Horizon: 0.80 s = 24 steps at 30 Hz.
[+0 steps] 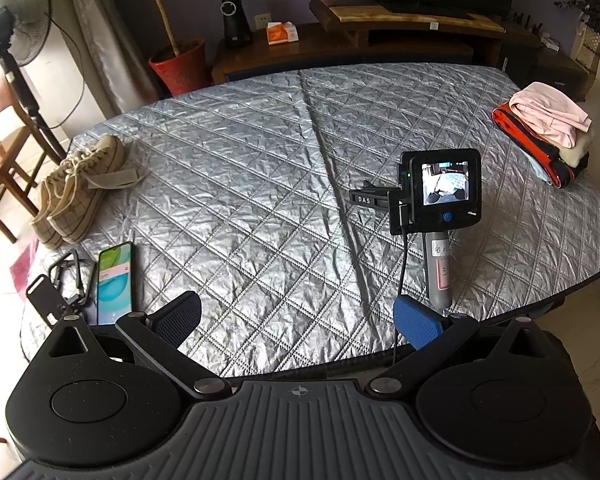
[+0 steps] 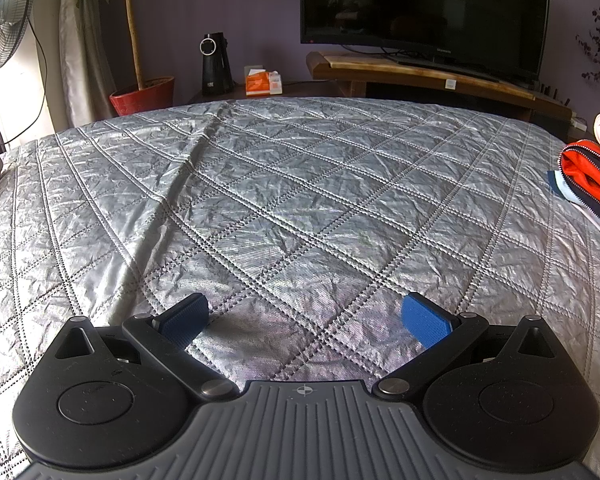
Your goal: Fold clothes
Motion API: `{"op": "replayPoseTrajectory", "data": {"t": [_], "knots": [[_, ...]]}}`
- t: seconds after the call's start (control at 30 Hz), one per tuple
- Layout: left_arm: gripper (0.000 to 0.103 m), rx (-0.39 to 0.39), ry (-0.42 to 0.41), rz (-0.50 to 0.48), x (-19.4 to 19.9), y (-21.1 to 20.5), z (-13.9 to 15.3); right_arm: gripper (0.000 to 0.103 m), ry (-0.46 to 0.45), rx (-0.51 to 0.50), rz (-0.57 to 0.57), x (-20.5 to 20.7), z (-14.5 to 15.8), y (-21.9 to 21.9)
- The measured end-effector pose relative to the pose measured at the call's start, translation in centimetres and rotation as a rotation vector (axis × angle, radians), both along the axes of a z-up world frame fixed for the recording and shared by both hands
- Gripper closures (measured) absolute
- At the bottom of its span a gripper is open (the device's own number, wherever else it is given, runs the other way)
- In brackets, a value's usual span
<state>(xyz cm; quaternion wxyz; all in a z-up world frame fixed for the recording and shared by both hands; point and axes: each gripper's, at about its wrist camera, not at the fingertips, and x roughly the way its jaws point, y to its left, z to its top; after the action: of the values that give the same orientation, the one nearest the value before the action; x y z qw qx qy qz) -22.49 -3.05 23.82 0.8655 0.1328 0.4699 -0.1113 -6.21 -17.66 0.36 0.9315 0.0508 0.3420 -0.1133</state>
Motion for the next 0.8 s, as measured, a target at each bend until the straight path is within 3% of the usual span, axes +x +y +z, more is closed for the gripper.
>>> {"op": "replayPoseTrajectory", "data": {"t": [0.8], "knots": [[0.000,0.004,-0.004,0.003,-0.54,0.19,0.00,0.000,0.000,0.000,0.000,0.02,0.03,-0.04]]}}
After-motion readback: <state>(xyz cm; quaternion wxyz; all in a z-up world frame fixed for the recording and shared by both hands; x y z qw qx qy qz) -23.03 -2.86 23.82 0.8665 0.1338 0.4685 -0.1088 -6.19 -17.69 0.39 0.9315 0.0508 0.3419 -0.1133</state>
